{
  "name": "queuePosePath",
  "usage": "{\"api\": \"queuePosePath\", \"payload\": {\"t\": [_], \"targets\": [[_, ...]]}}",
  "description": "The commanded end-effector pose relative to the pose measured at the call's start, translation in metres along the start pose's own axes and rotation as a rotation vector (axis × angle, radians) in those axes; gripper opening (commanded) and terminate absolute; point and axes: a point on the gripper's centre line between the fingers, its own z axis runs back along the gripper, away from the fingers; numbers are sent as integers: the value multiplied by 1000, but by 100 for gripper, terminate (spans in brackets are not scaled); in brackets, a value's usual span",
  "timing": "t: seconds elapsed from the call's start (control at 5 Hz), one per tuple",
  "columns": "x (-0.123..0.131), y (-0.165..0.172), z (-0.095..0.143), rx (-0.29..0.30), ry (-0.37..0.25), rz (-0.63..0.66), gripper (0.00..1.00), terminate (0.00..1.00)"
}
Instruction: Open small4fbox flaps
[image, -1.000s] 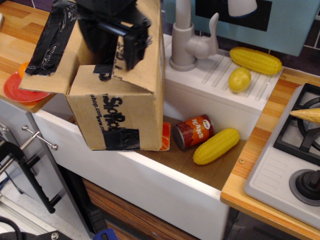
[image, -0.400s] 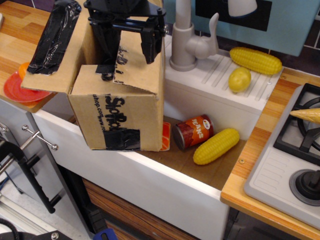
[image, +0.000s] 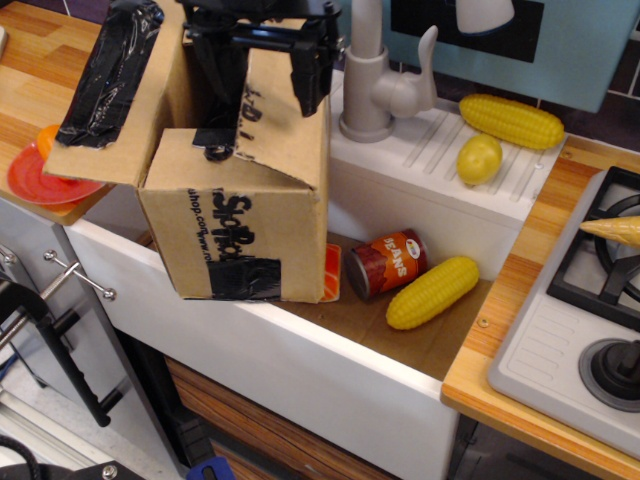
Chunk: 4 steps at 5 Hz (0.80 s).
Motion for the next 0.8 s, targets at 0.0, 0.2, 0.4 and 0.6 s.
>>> {"api": "queuePosePath", "payload": {"t": [0.0, 0.2, 0.4, 0.6], "targets": [[18, -22, 36, -24, -114, -67, 100, 0], [23, -31, 42, -22, -160, -102, 100, 0], [15, -30, 36, -51, -173, -116, 100, 0], [15, -33, 35, -78, -180, -123, 100, 0]]}}
